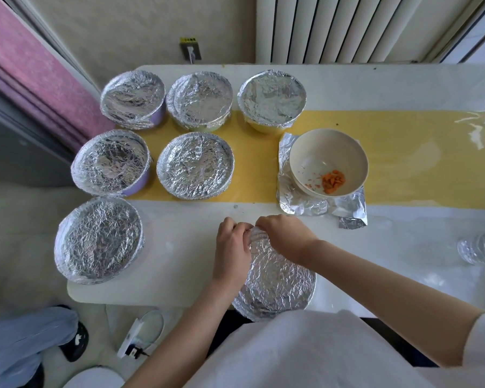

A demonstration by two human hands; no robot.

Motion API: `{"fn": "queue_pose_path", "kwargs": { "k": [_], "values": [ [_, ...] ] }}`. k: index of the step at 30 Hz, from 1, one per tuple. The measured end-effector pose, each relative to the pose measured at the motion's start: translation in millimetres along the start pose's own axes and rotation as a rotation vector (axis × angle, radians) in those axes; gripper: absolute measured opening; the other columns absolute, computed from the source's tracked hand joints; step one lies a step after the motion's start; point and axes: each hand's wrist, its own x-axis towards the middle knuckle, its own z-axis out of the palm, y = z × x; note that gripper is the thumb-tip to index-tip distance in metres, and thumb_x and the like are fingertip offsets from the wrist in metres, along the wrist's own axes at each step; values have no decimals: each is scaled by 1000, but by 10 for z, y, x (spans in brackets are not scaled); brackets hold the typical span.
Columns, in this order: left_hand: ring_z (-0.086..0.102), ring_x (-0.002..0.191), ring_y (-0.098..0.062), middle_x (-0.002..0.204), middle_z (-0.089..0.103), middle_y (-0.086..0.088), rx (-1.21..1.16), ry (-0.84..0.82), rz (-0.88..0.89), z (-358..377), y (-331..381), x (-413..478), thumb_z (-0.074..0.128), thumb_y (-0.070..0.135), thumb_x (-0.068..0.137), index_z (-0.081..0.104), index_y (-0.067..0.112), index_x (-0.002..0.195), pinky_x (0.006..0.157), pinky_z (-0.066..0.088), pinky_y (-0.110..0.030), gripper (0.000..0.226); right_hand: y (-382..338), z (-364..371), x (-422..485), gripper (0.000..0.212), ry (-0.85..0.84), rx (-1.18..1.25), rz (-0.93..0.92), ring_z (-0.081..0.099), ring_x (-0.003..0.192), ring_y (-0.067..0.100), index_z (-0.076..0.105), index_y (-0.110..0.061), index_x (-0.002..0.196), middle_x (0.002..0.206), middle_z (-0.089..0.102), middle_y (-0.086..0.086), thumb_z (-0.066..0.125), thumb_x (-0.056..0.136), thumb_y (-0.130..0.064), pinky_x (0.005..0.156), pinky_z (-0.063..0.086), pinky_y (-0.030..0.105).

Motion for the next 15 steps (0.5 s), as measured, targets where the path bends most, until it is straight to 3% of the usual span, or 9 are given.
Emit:
{"fn": "queue_pose_path", "kwargs": {
  "k": [5, 10, 15],
  "values": [
    [49, 83, -26, 87, 48, -9, 33, 12, 6, 34, 17, 15, 54, 1, 89, 66, 3, 94, 75, 44, -37, 13, 78, -2, 59, 29, -10, 169, 45, 62, 87, 28, 65, -14, 109, 97, 69, 9, 43, 93, -2, 73, 47, 34],
    [52, 86, -26, 90, 52, -9, 7, 10, -27, 60, -1, -1, 56, 2, 88, 67, 2, 95, 78, 39, -30, 13, 106, -4, 77, 31, -36, 150, 43, 60, 84, 31, 64, -13, 108, 94, 67, 13, 44, 89, 1, 67, 44, 32],
    [50, 89, -27, 91, 54, -12, 9, -11, -55, 56, -3, 31, 55, 3, 90, 67, 0, 98, 79, 34, -20, 15, 163, -38, 28, 30, -16, 274, 39, 62, 95, 28, 61, -13, 119, 107, 68, 10, 42, 97, -6, 83, 48, 37]
  ]
}}
